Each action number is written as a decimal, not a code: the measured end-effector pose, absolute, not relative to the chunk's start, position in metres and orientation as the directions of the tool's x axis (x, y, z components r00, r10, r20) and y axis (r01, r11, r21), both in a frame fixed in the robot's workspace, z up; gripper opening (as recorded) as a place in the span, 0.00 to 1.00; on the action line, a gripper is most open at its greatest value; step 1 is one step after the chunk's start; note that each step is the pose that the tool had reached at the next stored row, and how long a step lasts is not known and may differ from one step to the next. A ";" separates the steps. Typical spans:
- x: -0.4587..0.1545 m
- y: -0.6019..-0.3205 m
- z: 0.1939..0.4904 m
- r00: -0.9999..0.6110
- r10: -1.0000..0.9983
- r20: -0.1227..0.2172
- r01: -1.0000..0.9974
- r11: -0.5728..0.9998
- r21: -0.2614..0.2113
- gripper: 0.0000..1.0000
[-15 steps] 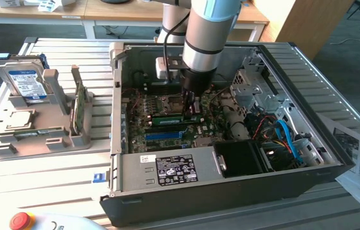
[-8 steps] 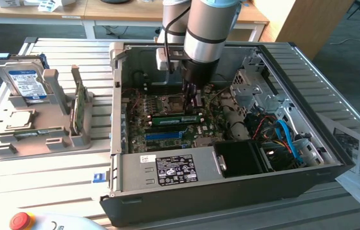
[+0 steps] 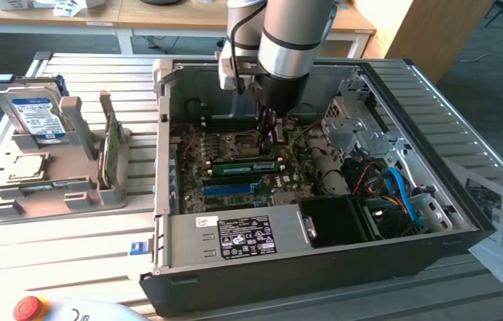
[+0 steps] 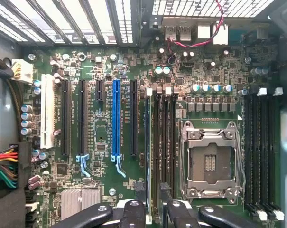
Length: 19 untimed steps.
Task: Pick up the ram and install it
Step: 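Insert the ram into the slot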
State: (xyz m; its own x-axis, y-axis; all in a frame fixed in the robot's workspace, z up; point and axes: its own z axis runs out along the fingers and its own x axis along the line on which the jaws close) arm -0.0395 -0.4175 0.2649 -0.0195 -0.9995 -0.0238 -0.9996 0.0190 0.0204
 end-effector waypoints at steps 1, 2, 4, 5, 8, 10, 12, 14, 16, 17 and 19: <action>-0.039 -0.417 0.267 -0.019 -1.000 -0.024 -1.000 0.019 0.020 0.25; -0.039 -0.417 0.269 -0.019 -1.000 -0.024 -1.000 0.019 0.020 0.25; -0.039 -0.417 0.273 -0.019 -1.000 -0.024 -1.000 0.019 0.020 0.25; -0.039 -0.417 0.275 -0.019 -1.000 -0.024 -1.000 0.019 0.020 0.25; -0.039 -0.417 0.281 -0.020 -1.000 -0.023 -1.000 0.019 0.020 0.25; -0.039 -0.417 0.284 -0.019 -1.000 -0.023 -1.000 0.019 0.020 0.25; -0.039 -0.417 0.287 -0.019 -1.000 -0.023 -1.000 0.019 0.020 0.25; -0.039 -0.417 0.291 -0.019 -1.000 -0.023 -1.000 0.019 0.020 0.25; -0.039 -0.417 0.294 -0.019 -1.000 -0.023 -1.000 0.019 0.020 0.25; -0.039 -0.417 0.296 -0.019 -1.000 -0.023 -1.000 0.019 0.020 0.25; -0.039 -0.417 0.300 -0.019 -1.000 -0.023 -1.000 0.019 0.020 0.25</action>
